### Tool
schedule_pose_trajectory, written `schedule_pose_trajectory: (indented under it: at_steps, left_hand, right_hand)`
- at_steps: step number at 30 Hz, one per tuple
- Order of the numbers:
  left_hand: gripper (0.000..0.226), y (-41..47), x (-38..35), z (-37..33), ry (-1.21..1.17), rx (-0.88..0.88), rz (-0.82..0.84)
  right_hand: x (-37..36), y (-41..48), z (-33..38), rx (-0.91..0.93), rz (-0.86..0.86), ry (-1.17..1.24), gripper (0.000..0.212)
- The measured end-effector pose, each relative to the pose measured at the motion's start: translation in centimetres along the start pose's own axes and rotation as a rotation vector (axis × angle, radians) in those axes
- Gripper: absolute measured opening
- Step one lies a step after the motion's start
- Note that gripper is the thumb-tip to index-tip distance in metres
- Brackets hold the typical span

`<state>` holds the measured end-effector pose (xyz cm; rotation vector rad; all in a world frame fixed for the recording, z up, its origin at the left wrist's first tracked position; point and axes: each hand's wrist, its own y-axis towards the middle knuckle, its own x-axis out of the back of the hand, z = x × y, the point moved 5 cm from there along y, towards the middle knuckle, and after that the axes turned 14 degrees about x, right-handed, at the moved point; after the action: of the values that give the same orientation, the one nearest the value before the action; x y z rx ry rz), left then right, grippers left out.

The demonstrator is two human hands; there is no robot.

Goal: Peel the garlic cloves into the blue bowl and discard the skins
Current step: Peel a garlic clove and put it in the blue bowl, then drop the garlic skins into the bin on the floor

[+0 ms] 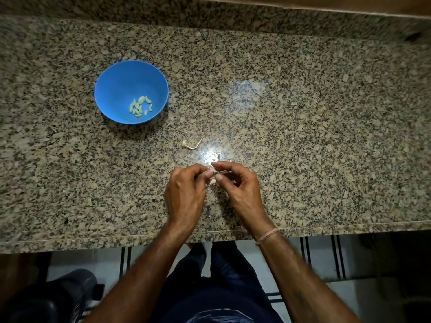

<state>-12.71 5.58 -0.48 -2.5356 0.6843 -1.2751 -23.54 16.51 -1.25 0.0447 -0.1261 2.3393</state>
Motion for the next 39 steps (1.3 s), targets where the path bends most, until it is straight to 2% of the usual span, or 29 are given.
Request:
schedule_pose_trajectory:
  at_steps: [5, 8, 9, 12, 15, 19, 22, 25, 29, 32, 35, 39]
  left_hand:
    - [0.037, 0.0, -0.6, 0.5, 0.049, -0.042, 0.008]
    - [0.013, 0.1, -0.2, 0.8, -0.003, -0.109, -0.046]
    - [0.012, 0.1, -0.2, 1.0, -0.018, -0.130, -0.044]
    - [0.029, -0.2, -0.1, 0.7, -0.029, -0.227, -0.025]
    - [0.019, -0.6, 0.2, 0.2, -0.010, -0.279, -0.082]
    - [0.019, -0.2, 0.8, 0.8, -0.008, -0.254, -0.135]
    - [0.016, 1.4, 2.3, 2.7, 0.003, -0.148, -0.206]
    - [0.017, 3.5, 3.2, 4.9, 0.048, -0.051, -0.257]
    - [0.035, 3.2, 3.0, 5.7, 0.096, -0.124, -0.260]
    - [0.042, 0.6, 1.4, 5.3, 0.017, -0.149, -0.155]
    - [0.055, -1.0, -1.9, 3.8, 0.091, -0.225, -0.005]
    - [0.066, -0.1, -3.7, 1.1, 0.165, -0.277, -0.007]
  right_hand:
    - [-0.2, 0.2, -0.4, -0.035, -0.043, 0.043, 0.007]
    - [0.3, 0.0, -1.0, -0.100, -0.119, 0.018, 0.007]
    - [0.3, 0.0, -1.2, -0.109, -0.125, 0.020, 0.008]
    - [0.1, -0.1, -1.3, -0.098, -0.108, 0.019, 0.014]
    - [-0.3, -0.2, -1.2, -0.092, -0.082, 0.004, 0.020]
    - [-0.8, -0.2, -1.5, -0.094, -0.056, -0.008, 0.021]
    - [-0.3, -0.1, -1.7, -0.053, -0.075, -0.097, 0.013]
    - [0.3, -0.1, -2.1, -0.037, -0.054, -0.179, 0.022]
    - [0.7, -0.5, -2.1, -0.009, -0.028, -0.227, 0.031]
    - [2.0, -0.6, -1.6, 0.049, -0.060, -0.291, 0.034]
    - [3.5, -0.9, -1.4, 0.064, -0.054, -0.348, 0.036]
    - [5.0, -1.6, -1.1, 0.067, -0.045, -0.389, 0.039]
